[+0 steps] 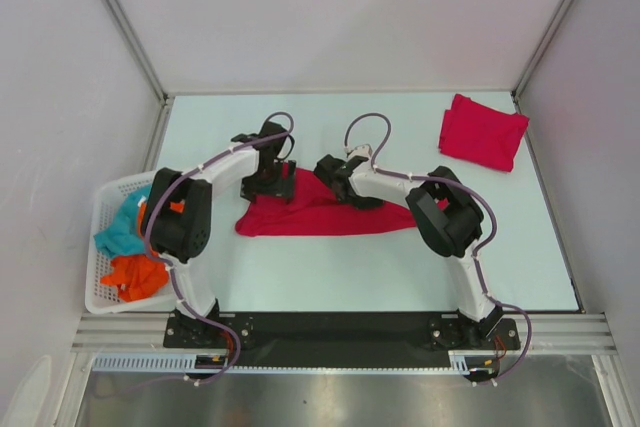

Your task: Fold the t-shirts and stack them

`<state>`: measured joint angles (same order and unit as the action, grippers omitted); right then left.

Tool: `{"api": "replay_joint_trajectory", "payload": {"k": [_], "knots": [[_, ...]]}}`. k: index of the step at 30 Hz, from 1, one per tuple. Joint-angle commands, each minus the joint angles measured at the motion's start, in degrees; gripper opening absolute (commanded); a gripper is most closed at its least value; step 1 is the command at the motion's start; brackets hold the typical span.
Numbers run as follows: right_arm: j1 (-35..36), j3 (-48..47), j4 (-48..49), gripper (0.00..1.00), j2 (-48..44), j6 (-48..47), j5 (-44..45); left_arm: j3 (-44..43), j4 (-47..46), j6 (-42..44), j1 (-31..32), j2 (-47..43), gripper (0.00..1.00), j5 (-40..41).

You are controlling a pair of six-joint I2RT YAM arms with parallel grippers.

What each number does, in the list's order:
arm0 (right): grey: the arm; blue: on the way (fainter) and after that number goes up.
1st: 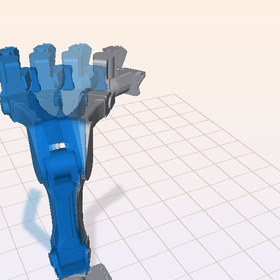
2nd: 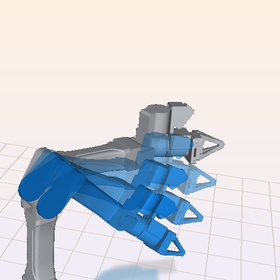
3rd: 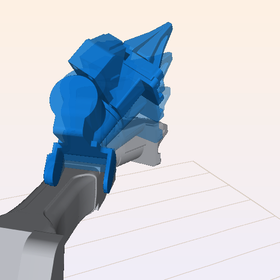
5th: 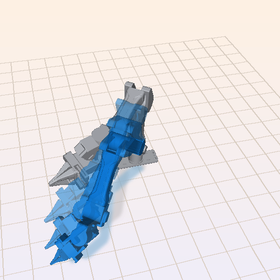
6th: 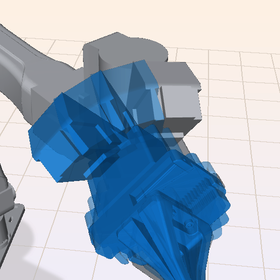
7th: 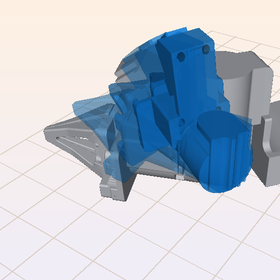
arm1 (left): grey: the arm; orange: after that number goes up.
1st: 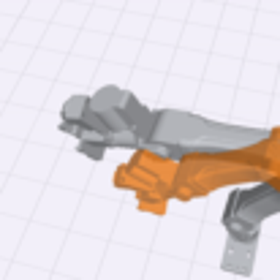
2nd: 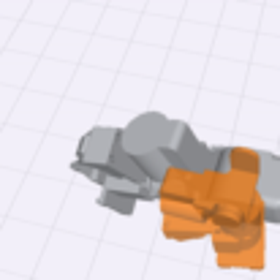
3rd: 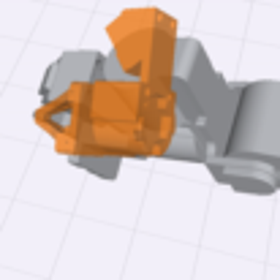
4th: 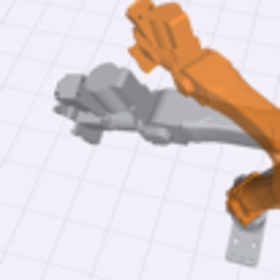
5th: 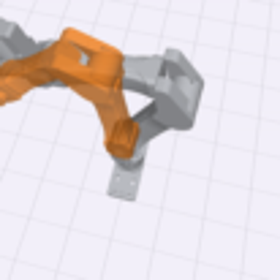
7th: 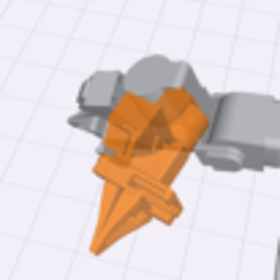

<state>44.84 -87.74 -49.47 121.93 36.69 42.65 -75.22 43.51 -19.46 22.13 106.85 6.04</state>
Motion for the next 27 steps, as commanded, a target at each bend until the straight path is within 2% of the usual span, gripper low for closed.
{"api": "replay_joint_trajectory", "payload": {"k": [1, 6, 12, 17, 22, 27], "knots": [[0.0, -1.0, -1.1, 0.35, -1.5, 1.2, 1.2, -5.0, 2.5, -0.2, 0.5, -4.3, 0.94, 2.5], [-1.3, -5.2, -4.0, 0.36, -5.2, 0.3, 4.2, -10.3, 4.5, -0.1, 0.9, -5.3, 0.94, 2.4], [-3.3, -5.8, -6.7, 0.37, -11.2, 0.0, 6.2, -15.9, 5.5, -0.1, 1.8, -3.3, 0.94, 1.7], [-7.2, -1.3, -6.3, 0.41, -13.2, 1.1, 4.1, -19.2, 5.4, -0.7, 3.4, 1.1, 0.94, -0.6], [-14.2, 7.0, 0.2, 0.43, -17.8, 0.4, -2.0, -21.6, 5.5, -0.9, 5.7, 4.0, 0.94, -1.5], [-17.9, 7.1, 1.7, 0.45, -16.7, -1.3, -2.8, -22.2, 5.5, -0.9, 6.4, 4.1, 0.94, -1.5]]}}
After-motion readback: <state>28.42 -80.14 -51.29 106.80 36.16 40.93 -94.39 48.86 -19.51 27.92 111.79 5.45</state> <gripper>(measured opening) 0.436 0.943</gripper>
